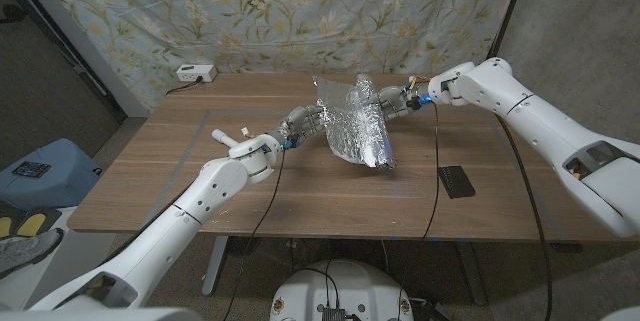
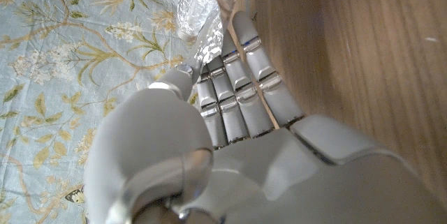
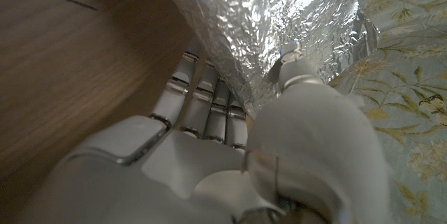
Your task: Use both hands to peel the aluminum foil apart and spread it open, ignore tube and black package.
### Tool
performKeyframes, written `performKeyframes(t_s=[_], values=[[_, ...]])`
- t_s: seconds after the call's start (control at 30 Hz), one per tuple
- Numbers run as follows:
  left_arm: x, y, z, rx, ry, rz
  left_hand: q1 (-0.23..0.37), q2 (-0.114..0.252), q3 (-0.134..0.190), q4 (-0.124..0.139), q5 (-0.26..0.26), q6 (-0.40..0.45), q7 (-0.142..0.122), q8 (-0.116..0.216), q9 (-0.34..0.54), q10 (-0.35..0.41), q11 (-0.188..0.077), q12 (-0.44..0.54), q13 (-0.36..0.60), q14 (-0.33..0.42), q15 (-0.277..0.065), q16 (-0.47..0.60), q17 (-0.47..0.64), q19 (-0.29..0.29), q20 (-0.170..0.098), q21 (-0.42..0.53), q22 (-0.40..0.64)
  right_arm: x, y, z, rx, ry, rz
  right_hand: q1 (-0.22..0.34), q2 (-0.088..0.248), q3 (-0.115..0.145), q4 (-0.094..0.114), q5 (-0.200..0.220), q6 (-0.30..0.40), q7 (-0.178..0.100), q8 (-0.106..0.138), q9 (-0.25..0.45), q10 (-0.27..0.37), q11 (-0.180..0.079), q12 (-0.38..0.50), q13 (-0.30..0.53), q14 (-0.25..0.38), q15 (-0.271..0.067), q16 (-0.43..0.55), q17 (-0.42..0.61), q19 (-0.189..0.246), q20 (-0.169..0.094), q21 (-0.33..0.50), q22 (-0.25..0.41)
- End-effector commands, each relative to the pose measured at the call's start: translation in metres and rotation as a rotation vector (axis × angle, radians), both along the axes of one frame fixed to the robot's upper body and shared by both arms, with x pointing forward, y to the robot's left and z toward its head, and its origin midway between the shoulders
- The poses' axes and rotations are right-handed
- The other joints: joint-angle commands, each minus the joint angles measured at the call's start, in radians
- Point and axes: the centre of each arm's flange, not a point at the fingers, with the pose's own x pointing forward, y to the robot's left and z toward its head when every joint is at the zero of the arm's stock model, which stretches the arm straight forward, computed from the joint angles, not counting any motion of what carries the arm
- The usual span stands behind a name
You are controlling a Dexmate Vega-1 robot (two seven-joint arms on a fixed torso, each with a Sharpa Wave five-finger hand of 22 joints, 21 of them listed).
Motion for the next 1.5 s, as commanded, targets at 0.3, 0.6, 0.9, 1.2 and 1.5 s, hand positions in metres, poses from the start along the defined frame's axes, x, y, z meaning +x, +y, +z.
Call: performKeyframes(t_s=[0.3, 0.6, 0.9, 1.2, 1.5], values=[[0.011, 0.005, -0.003, -0.02, 0.035, -0.015, -0.011, 0.002, 0.016, -0.001, -0.003, 0.006, -0.007, 0.002, 0.017, 0.009, -0.007, 0.007, 0.007, 0.011, -0.003, -0.004, 0.007, -0.004, -0.004, 0.014, 0.003, 0.016, -0.02, -0.03, 0.117, 0.18, -0.013, -0.03, 0.038, 0.032, 0.032, 0.003, -0.017, 0.008, -0.006, 0.002, -0.005, 0.011, -0.008, 0.05, 0.019, -0.007, -0.018, -0.006, 0.009, 0.002, 0.008, 0.0], [0.017, 0.007, -0.003, -0.027, 0.054, -0.025, -0.012, 0.001, 0.019, -0.002, -0.006, 0.007, -0.009, 0.001, 0.021, 0.013, -0.009, 0.008, 0.013, 0.015, -0.004, -0.002, 0.013, -0.004, -0.005, 0.021, 0.003, 0.017, -0.023, -0.03, 0.135, 0.197, -0.022, -0.036, 0.038, 0.036, 0.031, 0.004, -0.026, 0.01, -0.01, 0.001, -0.013, 0.016, -0.015, 0.045, 0.018, -0.005, -0.031, -0.012, 0.011, 0.004, 0.008, 0.0], [0.02, 0.008, -0.003, -0.016, 0.086, -0.083, -0.017, -0.004, 0.024, -0.003, -0.007, 0.005, -0.009, -0.003, 0.021, 0.011, -0.01, 0.007, 0.018, 0.013, -0.001, -0.008, 0.014, -0.004, -0.007, 0.029, 0.002, 0.016, -0.023, -0.022, 0.118, 0.178, -0.029, -0.041, 0.04, 0.037, 0.031, 0.003, -0.03, 0.01, -0.011, 0.001, -0.011, 0.015, -0.017, 0.042, 0.018, -0.005, -0.037, -0.012, 0.013, 0.004, 0.008, 0.0], [0.022, 0.008, 0.002, 0.053, 0.127, -0.155, -0.167, -0.086, -0.048, 0.027, -0.04, -0.219, 0.056, -0.136, -0.002, -0.191, 0.086, -0.091, 0.022, -0.131, 0.084, -0.078, 0.017, -0.107, 0.05, 0.02, -0.008, 0.011, -0.024, -0.015, 0.102, 0.153, -0.028, -0.039, 0.043, 0.04, 0.026, 0.004, -0.028, 0.01, -0.009, 0.001, -0.01, 0.014, -0.018, 0.042, 0.02, -0.008, -0.038, -0.007, 0.014, 0.004, 0.008, 0.0], [0.022, 0.009, 0.018, 0.115, 0.144, -0.192, -0.254, -0.11, -0.082, 0.043, -0.061, -0.378, 0.088, -0.187, -0.022, -0.301, 0.153, -0.156, 0.024, -0.22, 0.166, -0.13, -0.001, -0.155, 0.094, 0.004, -0.014, 0.006, -0.019, -0.01, 0.081, 0.13, -0.02, -0.038, 0.043, 0.042, 0.021, 0.004, -0.026, 0.012, -0.007, 0.002, -0.008, 0.015, -0.017, 0.043, 0.022, -0.005, -0.04, -0.005, 0.016, 0.004, 0.008, -0.001]])
